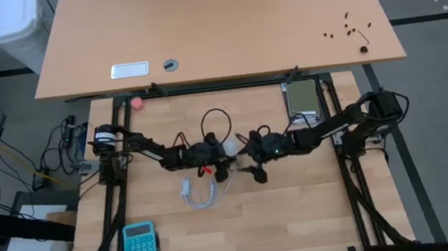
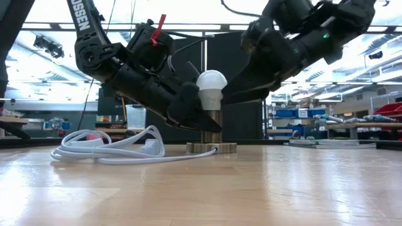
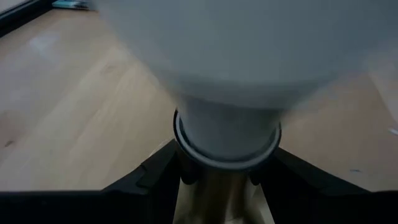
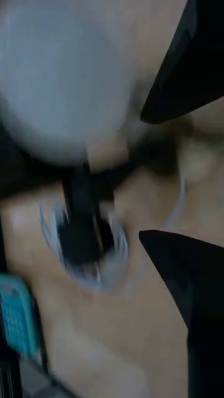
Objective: Screw lightbulb
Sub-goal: Insert the lightbulb into the lamp holder
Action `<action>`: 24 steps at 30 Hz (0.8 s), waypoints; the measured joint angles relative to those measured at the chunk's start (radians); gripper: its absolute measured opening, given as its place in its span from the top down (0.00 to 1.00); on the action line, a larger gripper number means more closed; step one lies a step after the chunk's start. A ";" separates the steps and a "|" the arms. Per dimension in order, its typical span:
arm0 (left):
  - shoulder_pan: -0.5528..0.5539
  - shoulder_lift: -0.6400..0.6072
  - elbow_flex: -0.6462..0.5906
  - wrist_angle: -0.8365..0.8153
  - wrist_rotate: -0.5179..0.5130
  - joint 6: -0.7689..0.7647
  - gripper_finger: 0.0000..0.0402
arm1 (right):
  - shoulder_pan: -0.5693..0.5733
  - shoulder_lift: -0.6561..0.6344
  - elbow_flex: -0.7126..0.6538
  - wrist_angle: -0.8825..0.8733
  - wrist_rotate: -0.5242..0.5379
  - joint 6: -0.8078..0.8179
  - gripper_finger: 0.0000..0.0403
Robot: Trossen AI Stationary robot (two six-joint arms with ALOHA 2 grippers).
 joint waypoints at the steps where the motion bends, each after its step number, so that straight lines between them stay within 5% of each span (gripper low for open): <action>1: 0.001 0.000 0.000 0.000 -0.003 -0.001 0.51 | 0.015 0.000 0.000 -0.002 -0.006 0.010 0.24; 5: 0.003 0.000 0.000 0.000 -0.014 -0.004 0.51 | 0.065 -0.004 0.000 -0.020 -0.023 0.049 0.24; 13: 0.003 0.000 0.000 0.000 -0.012 -0.004 0.51 | -0.002 -0.007 0.000 -0.079 0.143 0.046 0.23; 24: 0.003 0.000 0.000 0.004 -0.001 -0.004 0.51 | -0.086 0.054 0.000 0.071 0.031 -0.066 0.24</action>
